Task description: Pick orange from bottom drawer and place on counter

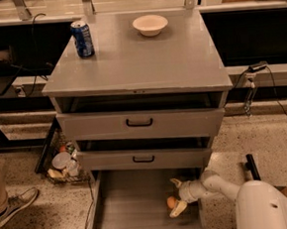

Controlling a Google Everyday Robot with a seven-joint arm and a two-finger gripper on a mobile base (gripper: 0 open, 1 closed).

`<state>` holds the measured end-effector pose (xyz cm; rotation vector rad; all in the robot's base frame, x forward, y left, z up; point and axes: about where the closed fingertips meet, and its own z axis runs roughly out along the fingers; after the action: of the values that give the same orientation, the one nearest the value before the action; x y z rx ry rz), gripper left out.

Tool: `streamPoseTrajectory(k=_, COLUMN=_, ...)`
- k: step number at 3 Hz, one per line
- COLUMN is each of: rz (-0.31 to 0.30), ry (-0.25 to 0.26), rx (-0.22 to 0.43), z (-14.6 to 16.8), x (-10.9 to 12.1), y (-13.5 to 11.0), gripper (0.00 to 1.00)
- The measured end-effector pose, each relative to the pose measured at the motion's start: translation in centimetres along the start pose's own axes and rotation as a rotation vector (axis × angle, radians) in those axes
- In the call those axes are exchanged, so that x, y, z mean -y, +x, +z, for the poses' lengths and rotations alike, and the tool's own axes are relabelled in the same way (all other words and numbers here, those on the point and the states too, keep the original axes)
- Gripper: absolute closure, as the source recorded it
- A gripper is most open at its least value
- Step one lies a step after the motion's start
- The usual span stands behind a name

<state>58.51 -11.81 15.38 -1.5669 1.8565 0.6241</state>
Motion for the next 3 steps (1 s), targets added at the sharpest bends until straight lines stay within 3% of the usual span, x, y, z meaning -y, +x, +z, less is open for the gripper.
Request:
streamPoseTrajectory(k=2, rz=0.018, ry=-0.026, rx=-0.005, z=1.8, x=0.0, y=1.9, gripper=0.00)
streamPoseTrajectory(k=3, rz=0.027, ry=-0.032, rx=-0.015, z=2.1, x=-0.1, y=2.7, gripper=0.18)
